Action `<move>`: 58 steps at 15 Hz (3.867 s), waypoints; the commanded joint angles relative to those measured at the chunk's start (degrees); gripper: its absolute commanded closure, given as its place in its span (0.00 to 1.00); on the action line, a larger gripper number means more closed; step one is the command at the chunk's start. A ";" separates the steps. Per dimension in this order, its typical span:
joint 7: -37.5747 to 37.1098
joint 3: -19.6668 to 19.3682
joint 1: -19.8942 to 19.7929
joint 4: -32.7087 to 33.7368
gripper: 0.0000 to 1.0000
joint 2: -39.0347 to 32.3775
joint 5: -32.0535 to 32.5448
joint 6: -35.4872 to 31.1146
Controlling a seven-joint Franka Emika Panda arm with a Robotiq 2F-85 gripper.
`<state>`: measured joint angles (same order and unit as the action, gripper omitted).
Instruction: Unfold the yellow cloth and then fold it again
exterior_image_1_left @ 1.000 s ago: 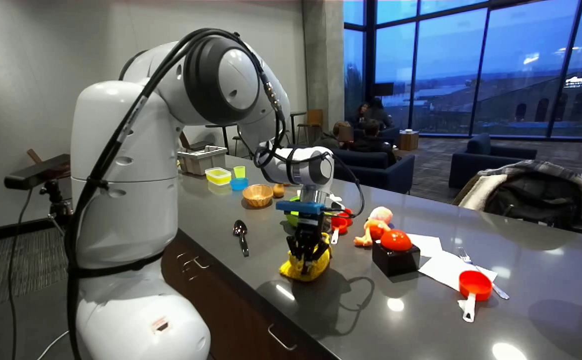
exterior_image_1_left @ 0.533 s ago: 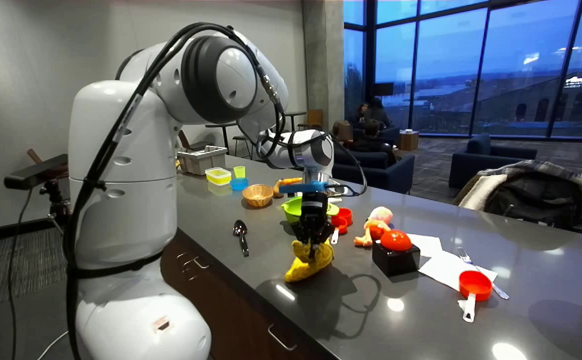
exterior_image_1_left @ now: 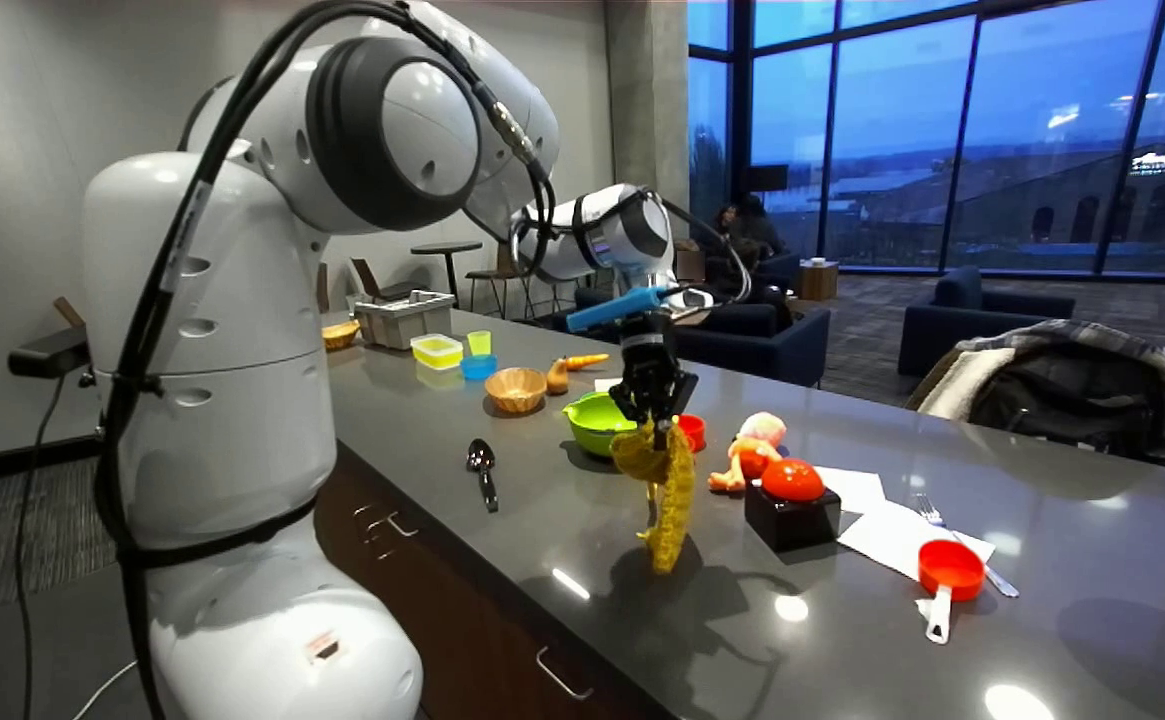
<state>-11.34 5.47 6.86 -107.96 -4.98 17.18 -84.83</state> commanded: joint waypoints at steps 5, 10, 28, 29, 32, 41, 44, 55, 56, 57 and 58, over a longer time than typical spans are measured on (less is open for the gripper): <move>-5.58 1.10 0.39 1.05 0.97 5.55 0.90 1.53; -3.59 2.22 0.92 -2.81 0.97 2.09 -5.93 -5.51; 13.89 6.78 5.67 2.25 0.97 -15.68 -21.20 -16.97; 14.53 7.19 6.26 3.34 0.97 -16.23 -21.04 -16.66; 17.16 8.31 7.56 6.44 0.97 -18.00 -20.92 -15.64; 16.21 6.70 8.00 7.63 0.33 -17.73 -16.30 -14.66; 14.55 5.52 7.07 6.66 0.12 -16.26 -15.94 -15.41; 7.84 1.31 0.77 -0.52 0.00 -11.85 -22.44 -20.10; 7.49 1.10 0.46 -1.42 0.00 -11.65 -22.96 -20.92; 7.26 0.92 0.23 -2.38 0.00 -11.47 -23.35 -22.06; 7.01 0.79 0.07 -3.19 0.00 -11.29 -23.65 -22.87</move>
<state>-2.71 6.73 7.27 -106.67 -19.22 -4.86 -104.60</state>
